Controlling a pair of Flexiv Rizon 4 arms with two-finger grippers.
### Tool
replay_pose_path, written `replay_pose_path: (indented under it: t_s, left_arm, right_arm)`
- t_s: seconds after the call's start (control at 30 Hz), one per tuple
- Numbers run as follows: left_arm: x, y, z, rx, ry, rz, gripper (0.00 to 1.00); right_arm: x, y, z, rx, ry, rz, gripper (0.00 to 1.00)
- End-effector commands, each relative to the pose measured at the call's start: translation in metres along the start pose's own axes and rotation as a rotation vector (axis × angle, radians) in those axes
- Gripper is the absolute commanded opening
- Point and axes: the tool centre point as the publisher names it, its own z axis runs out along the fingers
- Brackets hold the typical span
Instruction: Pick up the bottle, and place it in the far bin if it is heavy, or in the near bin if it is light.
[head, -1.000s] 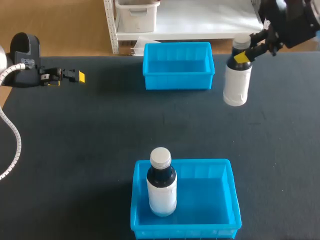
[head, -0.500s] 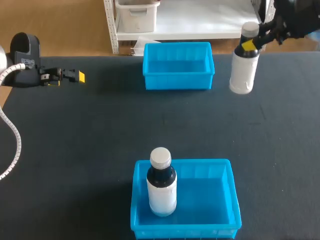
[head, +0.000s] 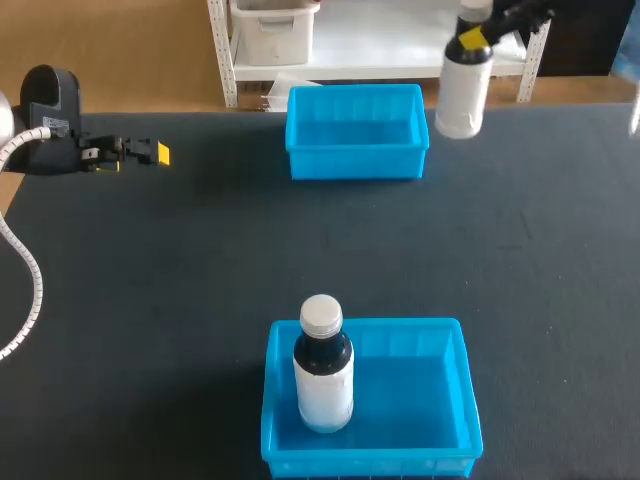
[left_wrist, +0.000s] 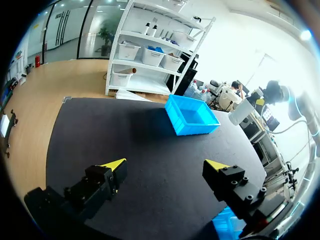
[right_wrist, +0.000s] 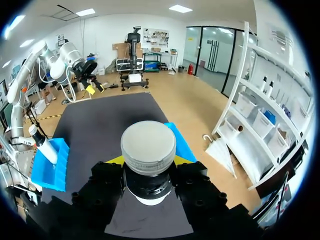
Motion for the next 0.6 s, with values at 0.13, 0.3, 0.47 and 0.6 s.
replay_pose_path:
  t_s: [0.13, 0.3, 0.47, 0.6]
  left_arm:
    - [0.000, 0.000, 0.000, 0.000, 0.000, 0.000, 1.00]
    - [0.000, 0.000, 0.000, 0.000, 0.000, 0.000, 1.00]
    - [0.000, 0.000, 0.000, 0.000, 0.000, 0.000, 1.00]
    - [0.000, 0.000, 0.000, 0.000, 0.000, 0.000, 1.00]
  right_arm:
    - [-0.033, -0.015, 0.026, -0.052, 0.006, -0.007, 0.00]
    - [-0.053, -0.017, 0.050, -0.057, -0.019, -0.004, 0.00]
    - [-0.063, -0.017, 0.078, -0.073, -0.043, 0.013, 0.00]
    - [-0.069, -0.015, 0.102, -0.082, -0.037, 0.005, 0.00]
